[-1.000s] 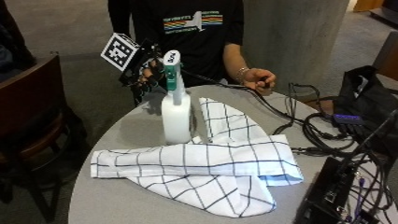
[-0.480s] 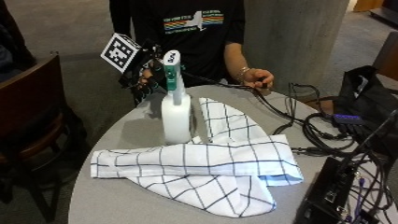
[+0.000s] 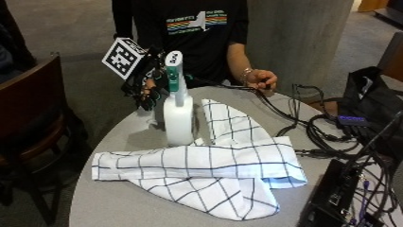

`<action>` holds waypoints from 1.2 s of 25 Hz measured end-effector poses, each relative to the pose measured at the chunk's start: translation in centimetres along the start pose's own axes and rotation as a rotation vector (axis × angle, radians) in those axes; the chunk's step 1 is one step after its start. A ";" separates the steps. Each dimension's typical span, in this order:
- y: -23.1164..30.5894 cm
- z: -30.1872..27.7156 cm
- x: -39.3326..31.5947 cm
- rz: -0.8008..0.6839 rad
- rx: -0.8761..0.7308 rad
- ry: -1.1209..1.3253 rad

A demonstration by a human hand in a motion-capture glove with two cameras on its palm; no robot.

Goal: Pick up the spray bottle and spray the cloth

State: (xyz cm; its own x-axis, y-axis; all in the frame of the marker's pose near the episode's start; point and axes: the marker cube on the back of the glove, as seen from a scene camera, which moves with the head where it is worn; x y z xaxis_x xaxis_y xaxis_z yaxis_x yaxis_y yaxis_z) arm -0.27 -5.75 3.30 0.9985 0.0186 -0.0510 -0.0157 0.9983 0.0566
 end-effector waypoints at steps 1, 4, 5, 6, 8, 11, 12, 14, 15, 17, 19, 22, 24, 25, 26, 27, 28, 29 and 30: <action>-0.1 0.1 0.0 -0.001 0.003 0.000; -0.3 0.0 -0.2 -0.010 0.013 -0.003; -0.3 0.0 -0.2 -0.015 0.022 -0.005; -0.2 -0.1 -0.3 -0.021 0.035 -0.008; -0.1 -0.3 -0.4 -0.035 0.067 -0.016; 0.0 -0.6 -0.7 -0.049 0.123 -0.030; -0.1 -0.7 -0.8 -0.055 0.144 -0.035; -0.1 -0.8 -1.0 -0.071 0.184 -0.043; 0.0 -0.9 -1.1 -0.080 0.201 -0.045; 0.2 -1.0 -1.2 -0.094 0.223 -0.050; 0.3 -1.1 -1.2 -0.101 0.228 -0.051; 0.1 -1.1 -1.3 -0.101 0.240 -0.053; -0.2 -1.0 -1.3 -0.097 0.250 -0.059; -0.3 -1.0 -1.3 -0.093 0.252 -0.063; -0.3 -0.9 -1.3 -0.088 0.252 -0.067; -0.3 -0.9 -1.2 -0.082 0.247 -0.072; -0.1 -0.9 -1.1 -0.077 0.238 -0.076; 0.0 -0.9 -1.0 -0.071 0.226 -0.079; 0.2 -0.9 -0.9 -0.066 0.212 -0.080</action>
State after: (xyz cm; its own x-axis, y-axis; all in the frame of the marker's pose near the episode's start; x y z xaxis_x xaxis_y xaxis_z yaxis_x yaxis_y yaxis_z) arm -1.19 -5.52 2.47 0.9981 -0.0587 0.0168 0.0522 0.9630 0.2643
